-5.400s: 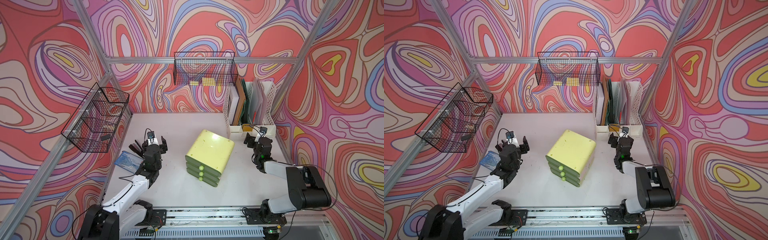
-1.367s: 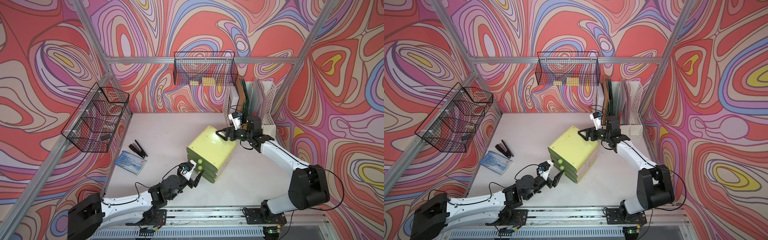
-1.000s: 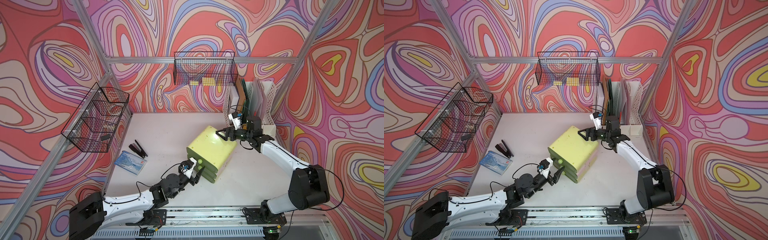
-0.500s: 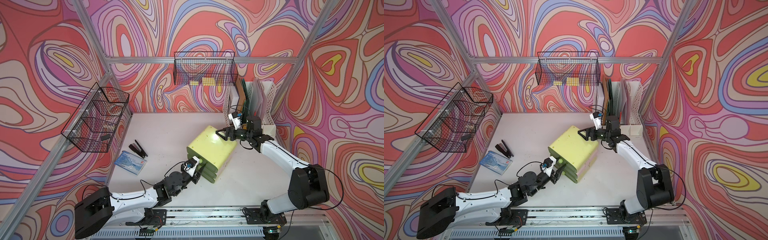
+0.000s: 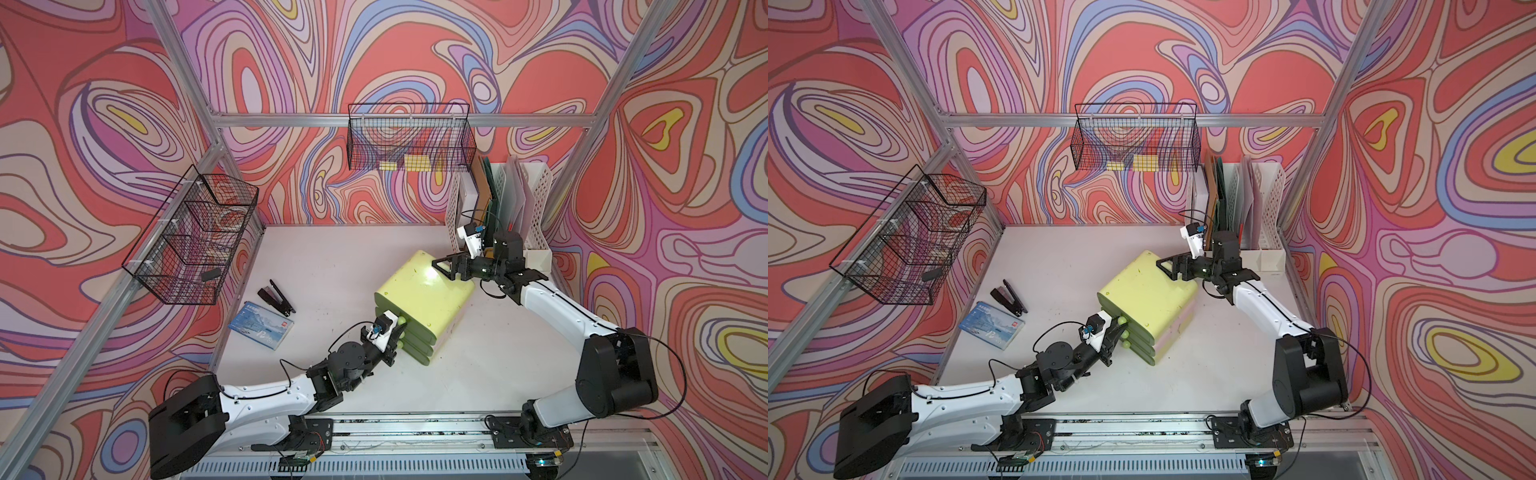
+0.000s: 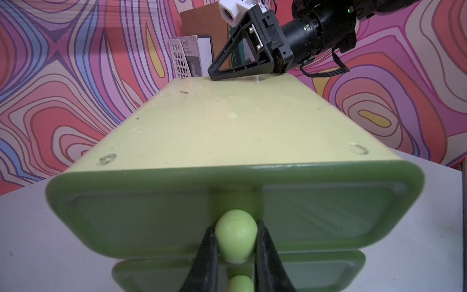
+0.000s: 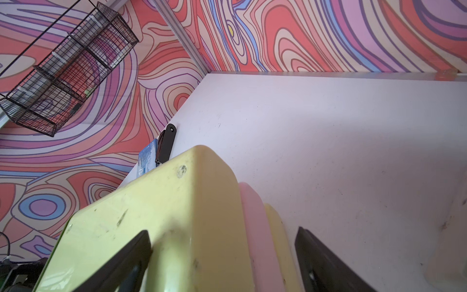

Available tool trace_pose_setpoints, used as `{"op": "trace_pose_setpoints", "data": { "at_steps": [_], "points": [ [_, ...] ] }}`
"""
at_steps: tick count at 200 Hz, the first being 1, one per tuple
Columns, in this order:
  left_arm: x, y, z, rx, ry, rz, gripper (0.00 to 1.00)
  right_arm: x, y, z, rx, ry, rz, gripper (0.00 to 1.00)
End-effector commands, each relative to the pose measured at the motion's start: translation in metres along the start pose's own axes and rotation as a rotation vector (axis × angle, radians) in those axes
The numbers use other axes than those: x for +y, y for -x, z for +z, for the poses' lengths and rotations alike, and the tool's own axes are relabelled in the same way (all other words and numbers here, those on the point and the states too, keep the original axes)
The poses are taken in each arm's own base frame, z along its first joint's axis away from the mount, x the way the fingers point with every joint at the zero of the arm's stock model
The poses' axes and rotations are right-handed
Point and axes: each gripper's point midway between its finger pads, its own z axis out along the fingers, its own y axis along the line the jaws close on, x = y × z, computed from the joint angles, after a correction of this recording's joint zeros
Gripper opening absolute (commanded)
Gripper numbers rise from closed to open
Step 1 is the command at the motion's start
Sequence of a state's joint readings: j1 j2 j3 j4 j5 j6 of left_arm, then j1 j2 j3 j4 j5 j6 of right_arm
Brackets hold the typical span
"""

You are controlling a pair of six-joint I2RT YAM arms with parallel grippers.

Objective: Take the mice out of the drawer
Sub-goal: Open the drawer in the storage box.

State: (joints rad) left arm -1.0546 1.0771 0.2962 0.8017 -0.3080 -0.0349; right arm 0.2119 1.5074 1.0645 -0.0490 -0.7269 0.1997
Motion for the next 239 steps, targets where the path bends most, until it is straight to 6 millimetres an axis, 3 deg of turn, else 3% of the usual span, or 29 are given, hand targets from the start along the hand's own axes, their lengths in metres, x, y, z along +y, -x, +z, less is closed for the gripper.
{"op": "trace_pose_setpoints", "data": {
  "at_steps": [1,42,53,77,105,142,204,224,239],
  "points": [
    [0.001,0.019,-0.003,-0.057,0.000,-0.033,0.10,0.004,-0.015,0.009,0.051,0.032,0.032,0.94],
    [0.006,0.022,-0.003,-0.075,0.027,-0.037,0.27,0.005,-0.016,0.009,0.053,0.036,0.031,0.93],
    [0.006,0.022,-0.003,-0.075,0.028,-0.033,0.26,0.005,-0.016,0.009,0.053,0.038,0.031,0.94],
    [0.003,0.019,-0.002,-0.057,0.011,-0.036,0.11,0.005,-0.016,0.008,0.055,0.037,0.031,0.93],
    [0.005,0.005,-0.012,-0.022,-0.002,-0.090,0.11,0.005,-0.015,0.009,0.052,0.036,0.029,0.93],
    [0.010,-0.020,-0.038,0.061,-0.019,-0.163,0.12,0.003,-0.016,0.011,0.055,0.038,0.034,0.94],
    [0.019,-0.044,-0.080,0.223,-0.001,-0.204,0.12,0.002,-0.017,0.014,0.059,0.041,0.038,0.93],
    [0.024,-0.051,-0.091,0.266,0.015,-0.217,0.20,0.001,-0.017,0.014,0.059,0.040,0.039,0.93],
    [0.026,-0.043,-0.097,0.274,0.016,-0.217,0.38,0.000,-0.018,0.015,0.064,0.038,0.042,0.93]
  ]
}}
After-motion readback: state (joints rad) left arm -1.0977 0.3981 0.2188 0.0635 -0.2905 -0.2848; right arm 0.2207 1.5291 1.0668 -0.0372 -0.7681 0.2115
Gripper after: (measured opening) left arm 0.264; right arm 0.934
